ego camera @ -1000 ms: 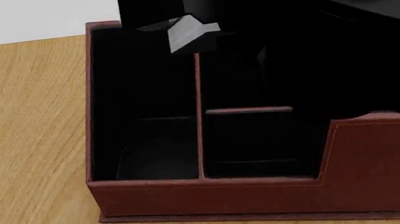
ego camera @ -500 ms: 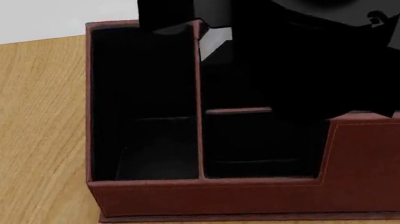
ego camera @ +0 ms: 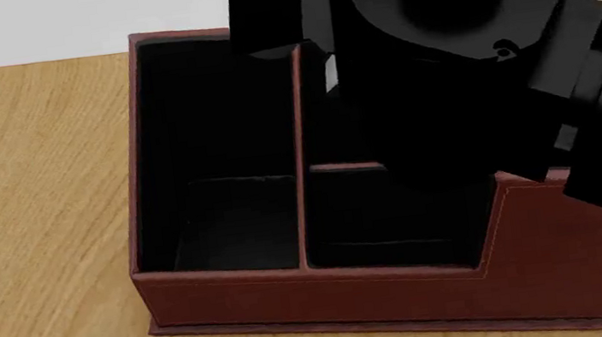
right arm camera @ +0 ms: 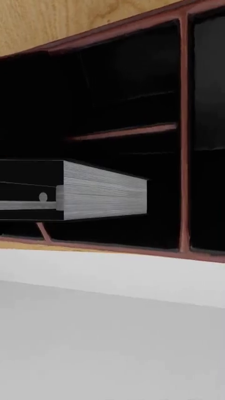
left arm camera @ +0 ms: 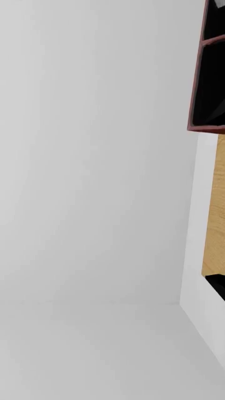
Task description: Pick up the book and place it in the front compartment of the caddy.
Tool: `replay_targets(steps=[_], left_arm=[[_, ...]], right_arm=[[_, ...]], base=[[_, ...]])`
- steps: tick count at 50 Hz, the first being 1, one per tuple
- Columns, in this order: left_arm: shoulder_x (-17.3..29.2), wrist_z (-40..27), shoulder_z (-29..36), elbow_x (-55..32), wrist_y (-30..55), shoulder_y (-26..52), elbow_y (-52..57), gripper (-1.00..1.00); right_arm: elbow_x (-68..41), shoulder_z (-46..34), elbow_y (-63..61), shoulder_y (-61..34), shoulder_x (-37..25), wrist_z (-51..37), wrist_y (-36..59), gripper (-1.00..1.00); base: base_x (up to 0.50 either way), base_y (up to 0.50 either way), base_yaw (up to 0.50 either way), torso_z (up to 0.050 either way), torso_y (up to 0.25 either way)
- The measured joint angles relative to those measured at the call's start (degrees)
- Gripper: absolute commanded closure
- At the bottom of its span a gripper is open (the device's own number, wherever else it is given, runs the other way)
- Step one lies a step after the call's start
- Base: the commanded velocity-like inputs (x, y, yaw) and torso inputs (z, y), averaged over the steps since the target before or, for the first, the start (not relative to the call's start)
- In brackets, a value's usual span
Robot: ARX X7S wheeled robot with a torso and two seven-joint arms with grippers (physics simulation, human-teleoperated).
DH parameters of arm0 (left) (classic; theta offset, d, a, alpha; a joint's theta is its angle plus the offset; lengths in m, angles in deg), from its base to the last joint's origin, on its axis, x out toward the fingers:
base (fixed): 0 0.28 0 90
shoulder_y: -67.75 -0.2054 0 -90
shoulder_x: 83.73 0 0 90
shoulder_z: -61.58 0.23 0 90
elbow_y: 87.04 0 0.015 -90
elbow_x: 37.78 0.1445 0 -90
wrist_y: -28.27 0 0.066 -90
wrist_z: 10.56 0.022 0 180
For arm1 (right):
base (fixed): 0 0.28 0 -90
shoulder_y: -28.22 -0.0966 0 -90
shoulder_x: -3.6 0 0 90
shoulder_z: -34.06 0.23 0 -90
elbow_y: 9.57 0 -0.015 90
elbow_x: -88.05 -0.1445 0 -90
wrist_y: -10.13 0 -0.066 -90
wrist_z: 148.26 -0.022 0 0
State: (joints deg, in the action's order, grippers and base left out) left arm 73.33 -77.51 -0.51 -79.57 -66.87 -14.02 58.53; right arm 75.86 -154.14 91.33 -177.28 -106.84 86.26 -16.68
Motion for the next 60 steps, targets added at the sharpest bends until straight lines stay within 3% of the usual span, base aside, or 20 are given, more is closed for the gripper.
replay_targets(steps=[36,37,60], left_arm=[[1.04,-0.46,-0.31,0.54,-1.86,-1.71,-0.44,-1.0],[1.14,-0.52,-0.34,0.6,-2.0,-1.87,-0.43,-1.0],[1.94,-1.06,-0.62,1.65,-3.8,-4.0,-0.74,-1.0]], right_arm=[[0.84,0.91,13.86,8.05,4.93,-3.77,-8.6,1.0],[0.91,0.91,14.12,8.12,5.0,-3.88,-8.82,-1.0],[5.15,-0.02,24.17,11.34,8.77,-5.97,-13.86,-1.0]], base=[[0.0,0.0,0.0,0.0,0.001],[0.0,0.0,0.0,0.0,0.0],[0.0,0.0,0.0,0.0,0.0]])
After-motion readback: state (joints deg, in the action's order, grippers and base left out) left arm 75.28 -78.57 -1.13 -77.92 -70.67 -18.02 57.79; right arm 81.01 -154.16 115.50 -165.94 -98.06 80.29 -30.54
